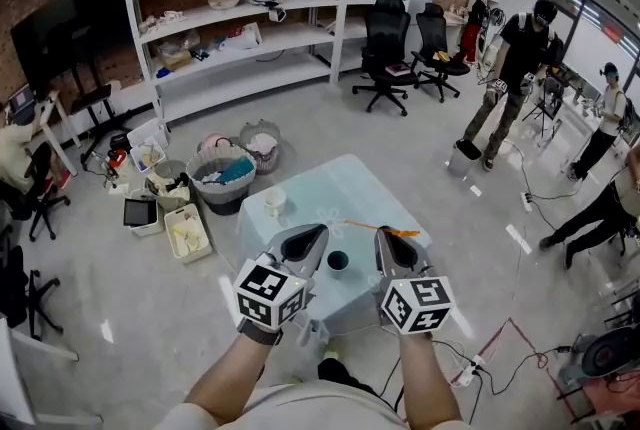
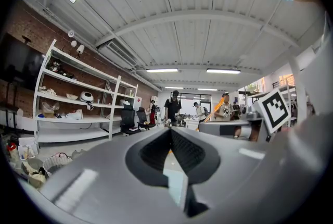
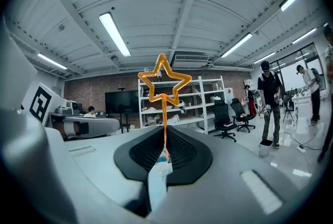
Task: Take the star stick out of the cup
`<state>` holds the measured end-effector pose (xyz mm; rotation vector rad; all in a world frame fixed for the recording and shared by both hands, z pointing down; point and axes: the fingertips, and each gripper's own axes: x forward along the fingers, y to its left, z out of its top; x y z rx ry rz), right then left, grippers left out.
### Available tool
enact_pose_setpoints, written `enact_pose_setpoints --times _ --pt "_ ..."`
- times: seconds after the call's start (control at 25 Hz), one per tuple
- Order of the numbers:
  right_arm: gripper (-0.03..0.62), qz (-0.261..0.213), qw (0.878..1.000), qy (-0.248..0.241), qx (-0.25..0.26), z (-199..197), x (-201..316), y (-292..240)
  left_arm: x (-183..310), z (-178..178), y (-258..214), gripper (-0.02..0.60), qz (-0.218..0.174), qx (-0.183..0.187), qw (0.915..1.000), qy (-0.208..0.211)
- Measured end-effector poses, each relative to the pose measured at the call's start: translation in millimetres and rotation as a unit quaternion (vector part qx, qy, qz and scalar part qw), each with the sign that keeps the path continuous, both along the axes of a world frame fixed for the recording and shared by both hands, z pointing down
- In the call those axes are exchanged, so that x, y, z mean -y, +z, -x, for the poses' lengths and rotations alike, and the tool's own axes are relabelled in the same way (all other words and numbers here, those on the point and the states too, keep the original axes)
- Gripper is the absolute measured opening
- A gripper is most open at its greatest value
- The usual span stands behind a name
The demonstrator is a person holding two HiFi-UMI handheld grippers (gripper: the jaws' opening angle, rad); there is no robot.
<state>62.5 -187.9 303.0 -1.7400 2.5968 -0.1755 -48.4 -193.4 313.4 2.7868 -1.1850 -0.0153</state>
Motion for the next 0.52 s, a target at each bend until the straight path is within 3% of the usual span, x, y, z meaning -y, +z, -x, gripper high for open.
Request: enact_pose_setpoints --times 0.52 --pt "0.026 0.003 1.000 -0.005 -0.004 2.9 3.2 3.5 4.3 -2.6 4.3 0.006 0.002 0.002 1.0000 0.003"
